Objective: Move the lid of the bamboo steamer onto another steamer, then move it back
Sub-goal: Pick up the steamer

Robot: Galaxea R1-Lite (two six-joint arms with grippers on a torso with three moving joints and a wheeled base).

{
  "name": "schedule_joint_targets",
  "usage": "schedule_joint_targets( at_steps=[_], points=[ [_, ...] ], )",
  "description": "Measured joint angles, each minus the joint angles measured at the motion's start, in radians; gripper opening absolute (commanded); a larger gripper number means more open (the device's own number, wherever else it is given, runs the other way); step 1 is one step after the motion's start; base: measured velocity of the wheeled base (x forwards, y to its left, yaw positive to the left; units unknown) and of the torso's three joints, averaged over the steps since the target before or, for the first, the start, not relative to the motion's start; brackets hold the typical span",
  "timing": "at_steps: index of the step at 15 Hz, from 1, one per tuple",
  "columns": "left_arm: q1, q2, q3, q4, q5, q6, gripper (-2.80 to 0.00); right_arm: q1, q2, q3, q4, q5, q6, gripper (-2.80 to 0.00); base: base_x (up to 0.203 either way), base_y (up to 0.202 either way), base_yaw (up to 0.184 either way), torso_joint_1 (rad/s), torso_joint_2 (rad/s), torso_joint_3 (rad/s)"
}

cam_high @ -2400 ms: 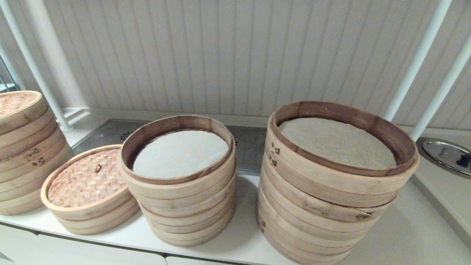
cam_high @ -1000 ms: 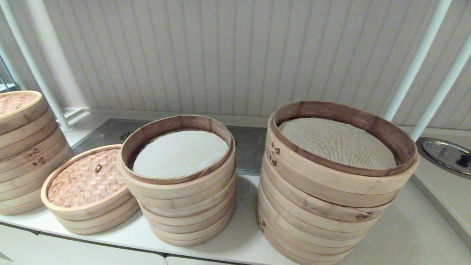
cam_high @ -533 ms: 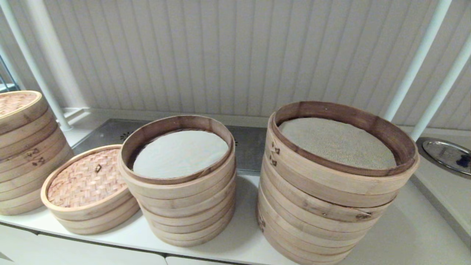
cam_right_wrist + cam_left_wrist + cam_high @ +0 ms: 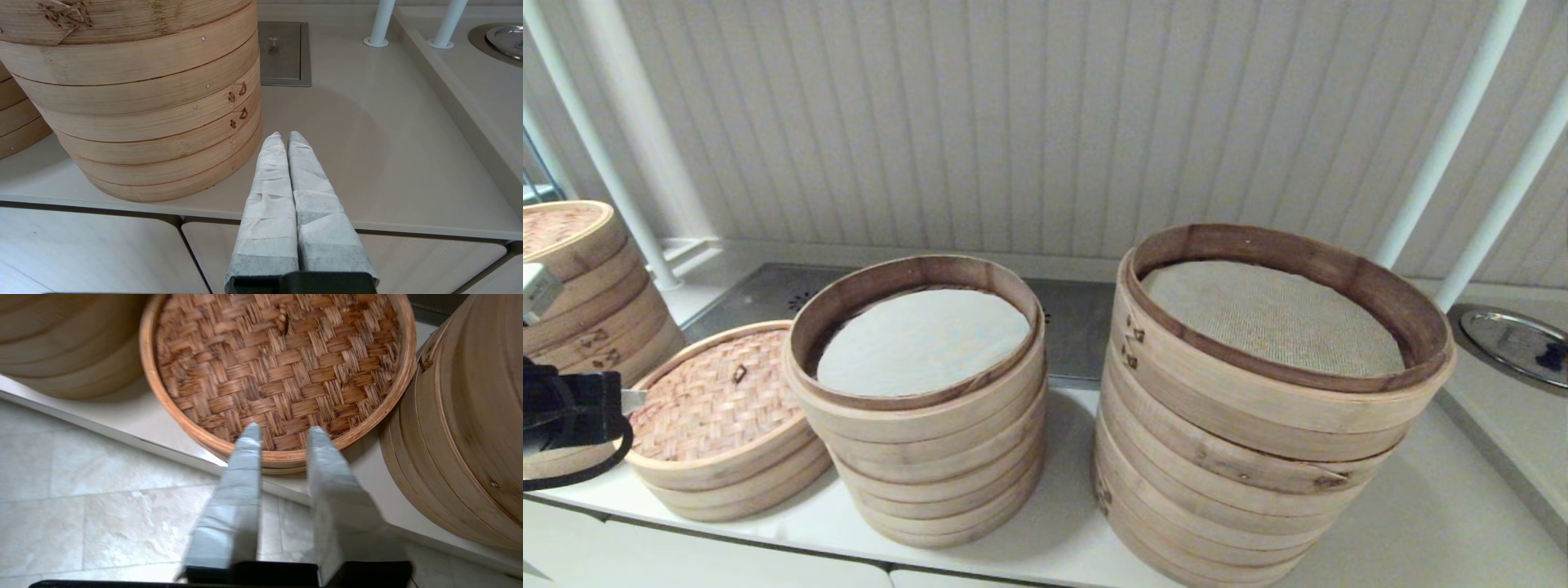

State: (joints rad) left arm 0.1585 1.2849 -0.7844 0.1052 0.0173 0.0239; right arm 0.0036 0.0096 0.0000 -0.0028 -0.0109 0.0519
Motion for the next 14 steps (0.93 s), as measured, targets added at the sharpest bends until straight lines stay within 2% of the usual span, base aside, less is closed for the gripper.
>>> schedule_joint_targets(
  at_steps=[3, 10, 14],
  points=[
    [0.021, 0.13, -0.017, -0.049, -0.051, 0.002, 0.0, 0.0, 0.0, 0.0, 0.0, 0.0, 0.0, -2.8, 0.0, 0.0, 0.0, 0.0, 0.0, 0.0],
    [0.078, 0.381, -0.104, -0.17, -0.072, 0.0, 0.0, 0.0, 0.0, 0.0, 0.0, 0.0, 0.0, -2.8, 0.0, 0.0, 0.0, 0.0, 0.0, 0.0],
    [0.085, 0.491, -0.146, -0.228, -0.088, -0.016, 0.0, 0.0, 0.0, 0.0, 0.0, 0.0, 0.0, -2.8, 0.0, 0.0, 0.0, 0.0, 0.0, 0.0]
  ],
)
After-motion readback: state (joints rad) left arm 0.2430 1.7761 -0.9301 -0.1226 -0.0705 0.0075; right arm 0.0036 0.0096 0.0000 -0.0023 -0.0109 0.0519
